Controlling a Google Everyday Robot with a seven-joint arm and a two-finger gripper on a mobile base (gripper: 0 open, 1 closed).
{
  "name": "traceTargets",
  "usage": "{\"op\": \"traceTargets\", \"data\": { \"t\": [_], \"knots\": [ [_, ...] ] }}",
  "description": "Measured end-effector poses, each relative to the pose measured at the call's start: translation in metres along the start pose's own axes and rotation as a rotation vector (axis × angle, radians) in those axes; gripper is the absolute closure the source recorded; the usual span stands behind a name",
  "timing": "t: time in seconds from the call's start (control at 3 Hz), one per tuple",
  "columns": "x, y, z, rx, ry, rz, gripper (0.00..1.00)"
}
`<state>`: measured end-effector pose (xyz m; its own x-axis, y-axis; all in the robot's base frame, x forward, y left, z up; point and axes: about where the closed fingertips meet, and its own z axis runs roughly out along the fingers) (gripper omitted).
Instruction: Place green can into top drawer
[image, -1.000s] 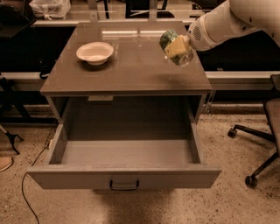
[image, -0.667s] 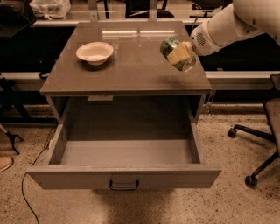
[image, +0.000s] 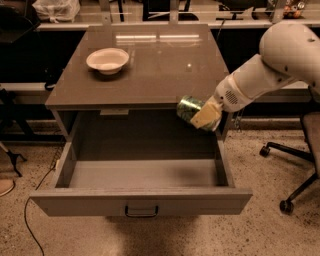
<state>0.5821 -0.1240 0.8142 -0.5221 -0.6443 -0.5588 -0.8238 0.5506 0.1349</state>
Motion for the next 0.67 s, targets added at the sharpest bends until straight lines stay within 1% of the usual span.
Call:
{"op": "traceTargets", "data": {
  "t": [0.33, 0.67],
  "knots": [
    [0.0244, 0.0215, 0.0269, -0.074, 0.060, -0.057, 1.00],
    [0.0260, 0.0263, 0.0365, -0.073, 0.065, -0.051, 1.00]
  ]
}}
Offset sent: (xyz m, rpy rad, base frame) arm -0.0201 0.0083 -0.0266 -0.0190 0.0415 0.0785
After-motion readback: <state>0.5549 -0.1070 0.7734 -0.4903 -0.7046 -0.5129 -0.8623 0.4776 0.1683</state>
